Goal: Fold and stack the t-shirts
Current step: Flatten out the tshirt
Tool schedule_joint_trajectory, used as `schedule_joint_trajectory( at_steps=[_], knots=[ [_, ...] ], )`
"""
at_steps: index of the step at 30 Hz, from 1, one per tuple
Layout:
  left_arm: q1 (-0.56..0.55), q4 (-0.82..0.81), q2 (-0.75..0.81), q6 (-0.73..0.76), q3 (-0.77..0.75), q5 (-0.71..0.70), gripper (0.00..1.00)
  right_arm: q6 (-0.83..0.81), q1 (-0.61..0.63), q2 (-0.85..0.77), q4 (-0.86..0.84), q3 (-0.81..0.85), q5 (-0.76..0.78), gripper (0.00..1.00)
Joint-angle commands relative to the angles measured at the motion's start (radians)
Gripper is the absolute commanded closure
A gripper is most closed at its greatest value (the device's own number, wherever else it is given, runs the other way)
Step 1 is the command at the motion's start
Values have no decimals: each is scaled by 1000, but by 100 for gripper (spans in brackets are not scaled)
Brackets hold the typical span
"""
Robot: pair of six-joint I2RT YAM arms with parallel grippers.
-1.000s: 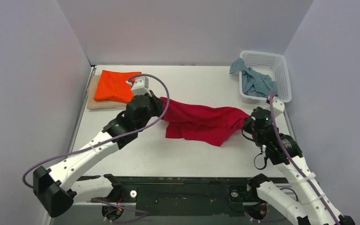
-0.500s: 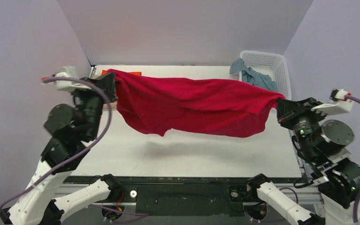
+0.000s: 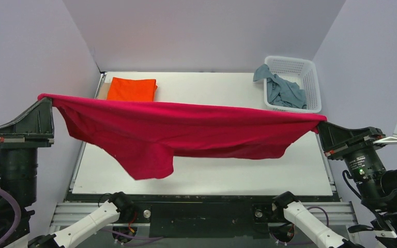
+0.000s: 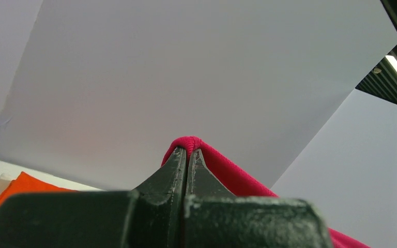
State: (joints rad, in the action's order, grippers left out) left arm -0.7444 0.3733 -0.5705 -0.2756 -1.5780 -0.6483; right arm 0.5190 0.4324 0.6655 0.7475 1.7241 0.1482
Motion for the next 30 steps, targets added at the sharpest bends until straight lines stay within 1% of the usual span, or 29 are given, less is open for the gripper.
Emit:
schedule_joint_trajectory(
  at_steps=[1, 3, 5, 6, 7, 8, 9, 10, 11, 12, 13, 14, 15, 16, 17, 18, 19, 20, 21, 22, 23, 24, 25, 26, 27, 29, 30],
  knots=[
    [4, 57, -5, -6, 11, -59, 100, 2, -6, -30, -5, -49, 78, 100],
    [4, 63, -18, -18, 40, -98, 100, 3, -6, -25, -4, -97, 114, 100],
    [4, 60, -34, -52, 123, -170, 100, 15, -6, -10, -3, -186, 176, 100],
    [3, 58, -44, -61, 152, -231, 100, 27, -6, 7, -2, -210, 202, 100],
    [3, 60, -72, -86, 207, -264, 100, 34, -6, 19, -3, -270, 268, 100],
    [3, 60, -88, -96, 238, -337, 100, 48, -6, 45, -3, -301, 305, 100],
    [4, 57, -134, -115, 297, -376, 100, 57, -7, 64, -7, -362, 370, 100],
    [6, 59, -162, -128, 326, -448, 100, 69, -8, 109, -12, -390, 400, 100],
    [20, 76, -227, -171, 372, -471, 100, 72, -13, 134, -29, -443, 446, 100],
    [40, 91, -263, -192, 391, -458, 100, 78, -19, 192, -42, -468, 462, 100],
    [112, 122, -344, -248, 427, -422, 100, 80, -40, 223, -78, -515, 473, 100],
    [209, 125, -388, -272, 446, -296, 100, 80, -53, 291, -102, -536, 450, 100],
    [261, 92, -471, -305, 495, -226, 100, 78, -95, 326, -162, -575, 428, 100],
    [346, 61, -519, -318, 519, -103, 100, 74, -119, 405, -193, -592, 370, 100],
    [385, -20, -621, -333, 557, 8, 96, 70, -172, 450, -271, -618, 340, 99],
    [447, -67, -673, -336, 567, 67, 89, 68, -198, 538, -311, -627, 290, 99],
    [469, -157, -778, -316, 569, 193, 67, 65, -240, 639, -370, -626, 272, 95],
    [498, -197, -827, -305, 561, 243, 51, 59, -255, 695, -396, -617, 253, 92],
    [505, -245, -921, -295, 527, 300, 25, 40, -274, 796, -429, -579, 249, 77],
    [512, -255, -959, -285, 502, 313, 20, 28, -284, 848, -429, -551, 248, 70],
    [513, -244, -1024, -274, 442, 316, 16, 14, -287, 934, -419, -486, 251, 59],
    [514, -232, -1050, -268, 414, 314, 16, 12, -288, 965, -392, -456, 261, 55],
    [514, -209, -1080, -254, 364, 304, 15, 8, -289, 1008, -379, -403, 263, 48],
    [514, -183, -1087, -249, 346, 297, 14, 8, -288, 1018, -361, -385, 269, 40],
    [514, -172, -1086, -241, 320, 286, 14, 14, -288, 1019, -355, -369, 273, 27],
    [513, -136, -1057, -239, 312, 282, 14, 30, -289, 989, -341, -378, 284, 14],
    [514, -98, -1024, -254, 317, 283, 13, 37, -288, 973, -328, -397, 289, 13]
  ],
)
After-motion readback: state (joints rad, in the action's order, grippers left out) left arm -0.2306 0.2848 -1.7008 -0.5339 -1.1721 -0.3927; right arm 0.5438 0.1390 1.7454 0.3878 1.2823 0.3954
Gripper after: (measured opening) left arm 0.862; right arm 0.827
